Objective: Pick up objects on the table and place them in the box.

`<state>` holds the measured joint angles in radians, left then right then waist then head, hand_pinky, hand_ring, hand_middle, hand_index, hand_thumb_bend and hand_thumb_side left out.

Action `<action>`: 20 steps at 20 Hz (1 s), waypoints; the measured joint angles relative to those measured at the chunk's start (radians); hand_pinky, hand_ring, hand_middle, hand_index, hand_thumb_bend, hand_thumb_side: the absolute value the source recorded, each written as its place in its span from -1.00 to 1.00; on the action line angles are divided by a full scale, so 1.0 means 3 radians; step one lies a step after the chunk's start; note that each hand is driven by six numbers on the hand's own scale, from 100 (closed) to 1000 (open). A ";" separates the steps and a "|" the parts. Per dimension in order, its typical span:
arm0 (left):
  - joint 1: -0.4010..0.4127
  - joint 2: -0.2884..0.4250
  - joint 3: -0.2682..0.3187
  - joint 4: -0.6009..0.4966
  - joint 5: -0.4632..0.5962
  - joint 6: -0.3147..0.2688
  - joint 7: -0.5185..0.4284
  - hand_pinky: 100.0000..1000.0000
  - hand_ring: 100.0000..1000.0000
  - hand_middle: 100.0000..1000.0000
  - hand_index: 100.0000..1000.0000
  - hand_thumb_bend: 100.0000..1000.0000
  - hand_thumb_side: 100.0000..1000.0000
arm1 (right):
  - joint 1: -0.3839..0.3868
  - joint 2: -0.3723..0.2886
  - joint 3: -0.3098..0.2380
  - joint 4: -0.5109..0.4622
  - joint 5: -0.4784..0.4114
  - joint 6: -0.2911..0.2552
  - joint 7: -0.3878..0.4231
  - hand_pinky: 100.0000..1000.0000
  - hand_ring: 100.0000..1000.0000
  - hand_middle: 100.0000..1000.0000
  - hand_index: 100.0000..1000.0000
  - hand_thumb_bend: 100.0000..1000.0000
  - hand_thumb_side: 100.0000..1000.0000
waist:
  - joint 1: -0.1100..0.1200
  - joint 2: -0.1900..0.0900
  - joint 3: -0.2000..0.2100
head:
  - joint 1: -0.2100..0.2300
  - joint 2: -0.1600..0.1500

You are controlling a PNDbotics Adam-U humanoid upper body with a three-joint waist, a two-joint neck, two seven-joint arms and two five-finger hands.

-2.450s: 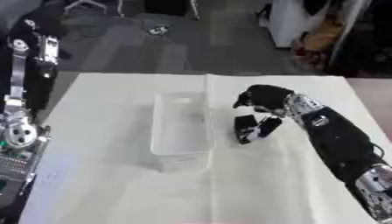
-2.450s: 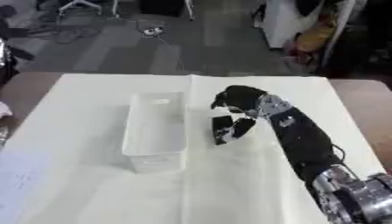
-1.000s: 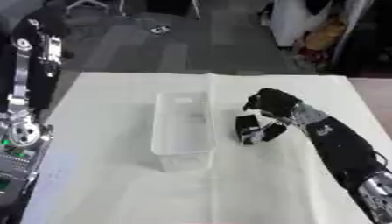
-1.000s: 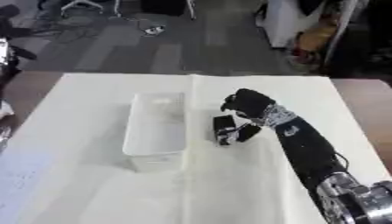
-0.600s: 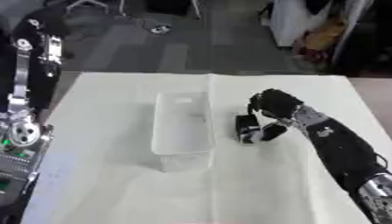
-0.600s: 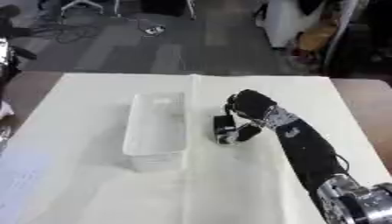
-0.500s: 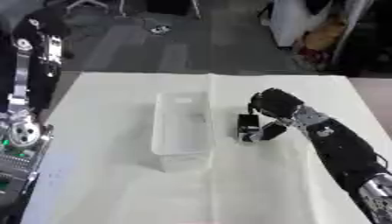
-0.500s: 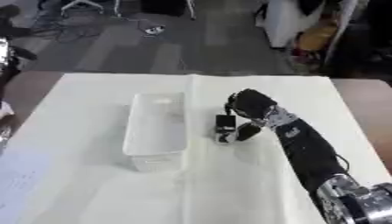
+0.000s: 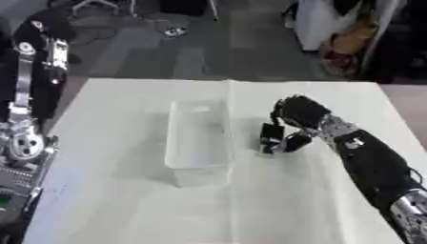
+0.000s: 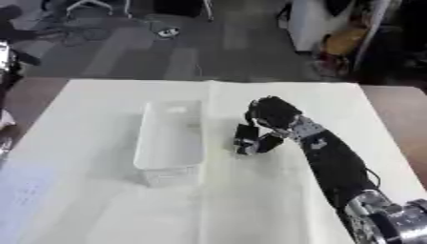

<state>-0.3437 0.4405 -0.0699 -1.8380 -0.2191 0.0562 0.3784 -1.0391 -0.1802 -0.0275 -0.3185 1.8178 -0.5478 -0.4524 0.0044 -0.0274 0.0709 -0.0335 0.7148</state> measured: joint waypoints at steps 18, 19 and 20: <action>0.0000 0.0000 -0.0001 0.0000 0.0000 0.0004 -0.0023 -0.13 0.42 0.64 0.71 -0.88 1.00 | 0.0036 0.0013 0.0002 -0.0091 -0.0237 -0.0169 -0.0112 -1.00 -0.81 -0.83 -0.50 0.09 0.20 | 0.0000 0.0000 0.0001 | 0.0024 -0.0003; 0.0000 0.0000 -0.0001 0.0000 0.0000 0.0005 -0.0024 -0.13 0.42 0.64 0.71 -0.88 1.00 | 0.0042 0.0013 0.0003 -0.0122 -0.0268 -0.0186 -0.0105 -1.00 -0.81 -0.83 -0.50 0.09 0.20 | 0.0000 0.0000 0.0001 | 0.0024 -0.0003; 0.0000 0.0000 -0.0001 0.0000 0.0000 0.0005 -0.0024 -0.13 0.42 0.64 0.71 -0.88 1.00 | 0.0043 0.0013 0.0003 -0.0162 -0.0296 -0.0204 -0.0100 -1.00 -0.81 -0.83 -0.50 0.08 0.19 | 0.0000 0.0000 0.0002 | 0.0024 -0.0003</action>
<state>-0.3437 0.4405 -0.0702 -1.8380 -0.2191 0.0577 0.3713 -1.0263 -0.1763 -0.0266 -0.3671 1.7289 -0.6091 -0.4824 0.0044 -0.0273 0.0714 -0.0261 0.7140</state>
